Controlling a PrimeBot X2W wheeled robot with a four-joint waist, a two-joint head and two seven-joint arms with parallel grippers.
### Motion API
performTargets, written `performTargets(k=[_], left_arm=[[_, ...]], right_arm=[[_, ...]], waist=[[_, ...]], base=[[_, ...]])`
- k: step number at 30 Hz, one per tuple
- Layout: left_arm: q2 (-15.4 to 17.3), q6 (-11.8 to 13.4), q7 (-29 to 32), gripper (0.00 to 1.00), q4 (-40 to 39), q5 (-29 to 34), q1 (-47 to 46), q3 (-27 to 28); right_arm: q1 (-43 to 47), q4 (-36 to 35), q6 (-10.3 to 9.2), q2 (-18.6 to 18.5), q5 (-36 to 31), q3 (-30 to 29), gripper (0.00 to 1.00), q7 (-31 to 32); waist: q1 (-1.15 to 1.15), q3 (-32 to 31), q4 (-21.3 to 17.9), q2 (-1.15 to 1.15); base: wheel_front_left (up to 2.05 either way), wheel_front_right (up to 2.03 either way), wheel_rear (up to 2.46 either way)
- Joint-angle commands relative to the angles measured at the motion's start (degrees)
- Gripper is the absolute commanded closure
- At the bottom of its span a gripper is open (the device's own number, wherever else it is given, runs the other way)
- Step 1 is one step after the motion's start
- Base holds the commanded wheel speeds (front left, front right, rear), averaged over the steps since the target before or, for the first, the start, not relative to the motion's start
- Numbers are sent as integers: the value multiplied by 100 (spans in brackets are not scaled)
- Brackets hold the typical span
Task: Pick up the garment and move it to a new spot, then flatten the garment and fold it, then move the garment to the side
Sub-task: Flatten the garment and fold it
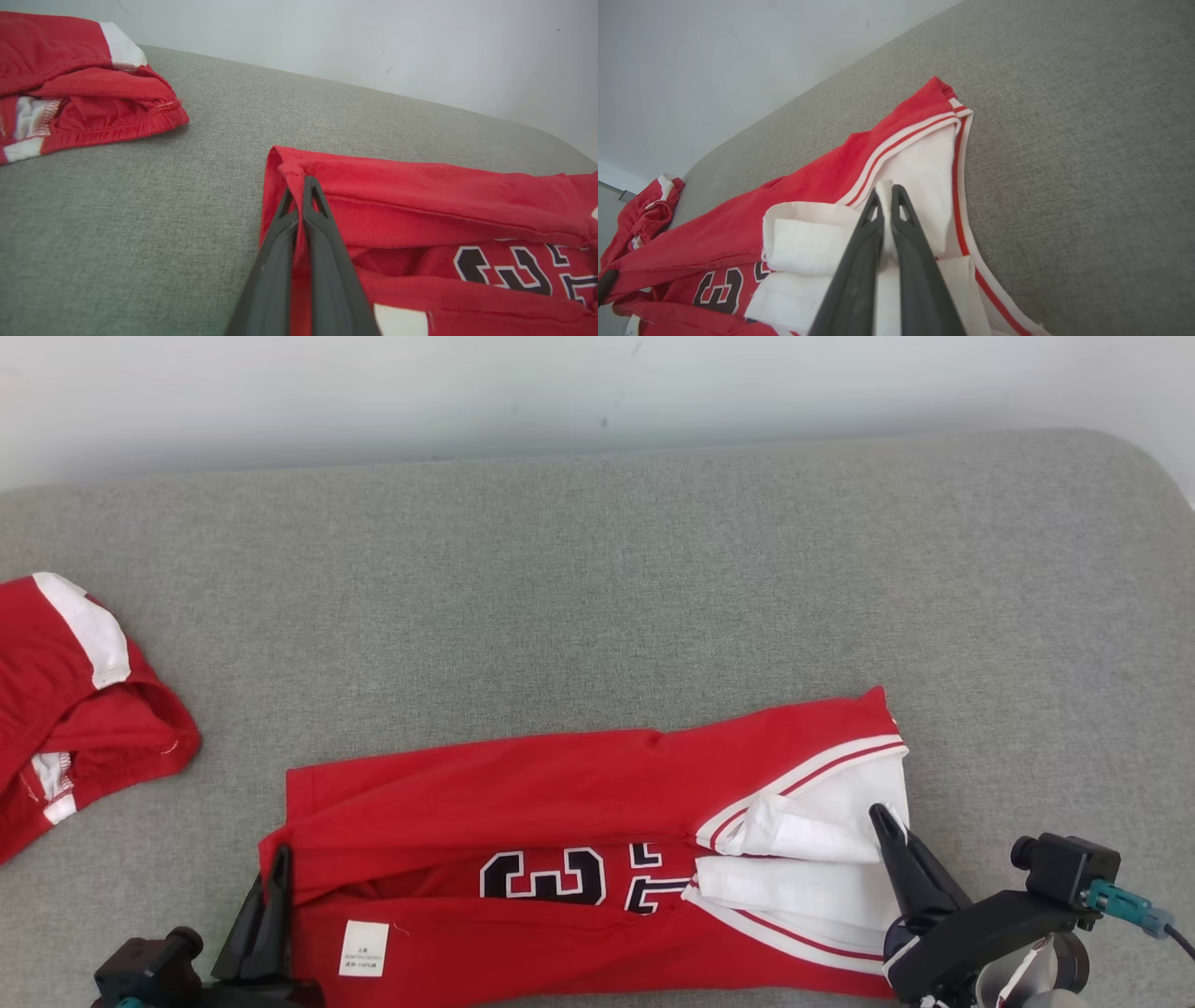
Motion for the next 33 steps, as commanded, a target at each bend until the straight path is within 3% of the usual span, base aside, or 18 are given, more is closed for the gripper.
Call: performTargets(k=[1, 9, 10, 12, 13, 22, 33], left_arm=[[-2, -3, -30, 100, 33, 49, 53, 37], [-72, -68, -31, 100, 108, 135, 128, 144], [-83, -76, -31, 93, 111, 153, 135, 157], [-97, -84, -31, 52, 83, 178, 149, 197], [-103, -101, -31, 0, 36, 212, 171, 255], [-256, -74, -31, 0, -333, 415, 437, 503], [-433, -43, -31, 0, -804, 662, 770, 755]], right_arm=[[101, -23, 2, 16, -39, -5, 100, 18], [216, -45, 1, 14, -31, -3, 100, 182], [225, -45, 1, 17, -57, -24, 91, 181], [220, -79, 2, 39, -86, -78, 5, 140], [216, -137, 2, 62, -96, -123, 0, 86], [318, -265, 1, 26, -262, -386, 0, -153], [154, 334, 1, 88, -880, -696, 0, 142]], waist=[[0, -21, -4, 0], [0, -97, -6, 0], [0, -106, -5, 0], [0, -125, -5, 0], [0, -155, -5, 0], [0, -361, 31, 0], [0, -554, 189, 0]], base=[[0, 0, 0], [0, 0, 0], [0, 0, 0], [0, 0, 0], [0, 0, 0], [0, 0, 0], [0, 0, 0]])
